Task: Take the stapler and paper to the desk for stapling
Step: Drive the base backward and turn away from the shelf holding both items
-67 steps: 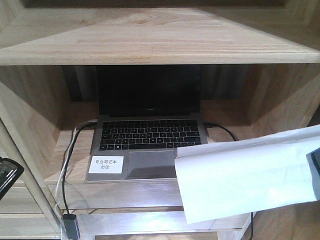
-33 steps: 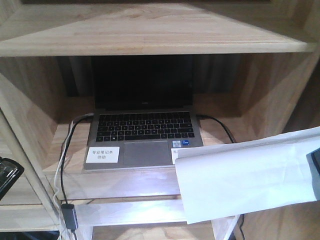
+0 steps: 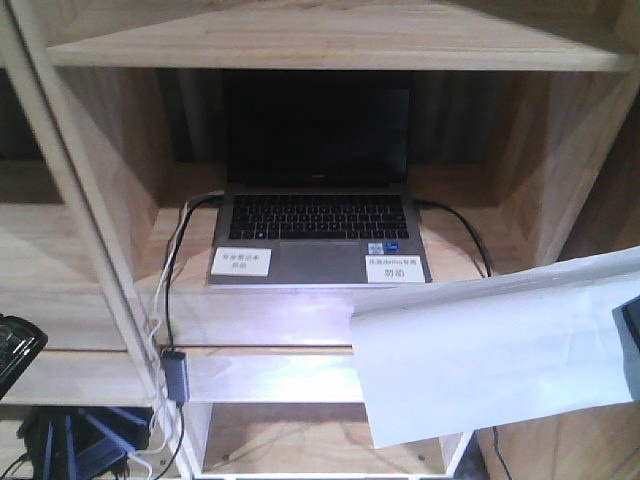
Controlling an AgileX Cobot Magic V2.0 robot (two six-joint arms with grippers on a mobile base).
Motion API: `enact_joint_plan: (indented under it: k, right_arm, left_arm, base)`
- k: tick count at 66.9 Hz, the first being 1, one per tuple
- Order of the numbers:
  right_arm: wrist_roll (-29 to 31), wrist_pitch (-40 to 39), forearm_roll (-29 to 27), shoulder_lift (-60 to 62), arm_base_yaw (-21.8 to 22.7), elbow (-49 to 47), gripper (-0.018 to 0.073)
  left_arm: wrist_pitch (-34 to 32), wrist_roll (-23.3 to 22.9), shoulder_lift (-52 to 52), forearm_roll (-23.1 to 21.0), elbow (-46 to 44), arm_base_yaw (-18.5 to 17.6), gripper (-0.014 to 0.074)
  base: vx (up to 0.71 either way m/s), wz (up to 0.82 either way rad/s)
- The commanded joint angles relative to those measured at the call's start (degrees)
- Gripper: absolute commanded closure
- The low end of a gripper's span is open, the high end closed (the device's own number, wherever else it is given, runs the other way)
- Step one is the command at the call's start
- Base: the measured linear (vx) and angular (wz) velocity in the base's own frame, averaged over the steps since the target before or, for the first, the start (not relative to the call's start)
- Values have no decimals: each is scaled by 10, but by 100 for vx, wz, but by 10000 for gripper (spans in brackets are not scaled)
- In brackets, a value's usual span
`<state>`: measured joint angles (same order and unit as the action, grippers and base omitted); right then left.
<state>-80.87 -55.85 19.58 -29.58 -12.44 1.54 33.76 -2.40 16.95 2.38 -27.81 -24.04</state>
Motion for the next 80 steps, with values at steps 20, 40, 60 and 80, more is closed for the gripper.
enact_joint_plan:
  k: [20,40,60,80]
  right_arm:
    - [6,-39,-9,-2,0,13,566]
    - [6,-39,-9,-2,0,13,566]
    - [6,-39,-9,-2,0,13,566]
    - [6,-39,-9,-2,0,13,566]
  left_arm:
    - [-61,0,3,-2,-18,-3,603]
    - [-61,0,3,-2,-18,-3,603]
    - [-61,0,3,-2,-18,-3,603]
    - [-61,0,3,-2,-18,-3,603]
  base:
    - [-20,2]
    - [-16,-6]
    - [-7,12]
    - [-2,43]
